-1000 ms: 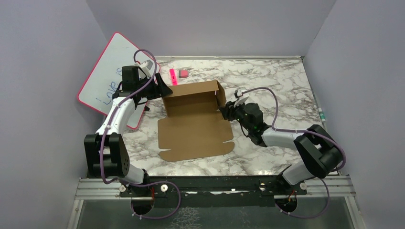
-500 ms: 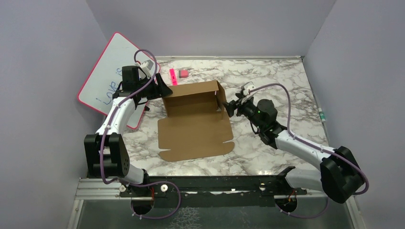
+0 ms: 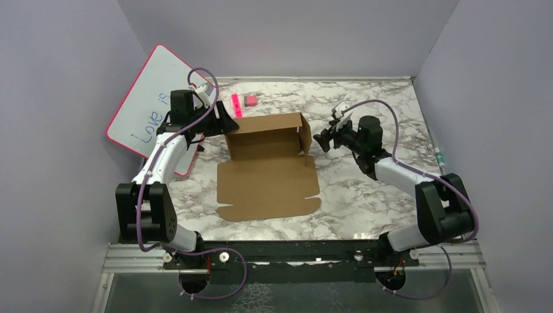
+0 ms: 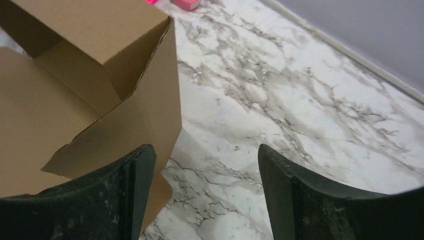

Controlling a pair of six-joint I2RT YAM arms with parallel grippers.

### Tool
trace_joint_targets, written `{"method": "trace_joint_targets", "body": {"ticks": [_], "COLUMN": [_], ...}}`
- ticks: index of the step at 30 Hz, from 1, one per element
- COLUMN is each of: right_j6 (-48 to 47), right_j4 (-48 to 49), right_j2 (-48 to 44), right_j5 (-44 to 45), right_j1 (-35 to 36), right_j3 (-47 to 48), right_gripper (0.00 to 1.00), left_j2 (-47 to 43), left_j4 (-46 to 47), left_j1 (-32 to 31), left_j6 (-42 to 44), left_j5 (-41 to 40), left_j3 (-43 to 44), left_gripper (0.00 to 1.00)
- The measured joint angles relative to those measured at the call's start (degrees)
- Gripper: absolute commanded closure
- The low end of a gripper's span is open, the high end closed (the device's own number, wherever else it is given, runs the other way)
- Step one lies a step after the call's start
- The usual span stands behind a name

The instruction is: Fold the paper box

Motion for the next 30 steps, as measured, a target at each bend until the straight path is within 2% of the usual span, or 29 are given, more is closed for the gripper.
{"method": "trace_joint_targets", "body": {"ticks": [5,15,24,30], "right_j6": [-3.82,-6.34,-6.32,-5.88], "right_j4": [0.11,0.11,0.76,2.36], "right_j2": [7.61,14.95,20.44,22.29], "right_j5": [-7.28,-20.33,-26.05,-26.95], "right_j1": [0.07,0.07,0.07,-0.2], "right_j3": [1.57,8.57,12.96,13.73], "right_gripper": [0.21,0.24,0.26,0.34], "left_j2": [0.02,0.28,1.14,1.38], "left_j4": [0.0,0.0,0.13,0.15], "left_j1": [0.0,0.0,-0.09,-0.61], "left_j6": [0.0,-0.11,-1.14,-1.31], "left_j5": [0.15,2.34,7.34,9.01], "left_j3": [0.0,0.0,-0.55,-0.79], "left_gripper": [0.35,0.33,0.32,0.32]}}
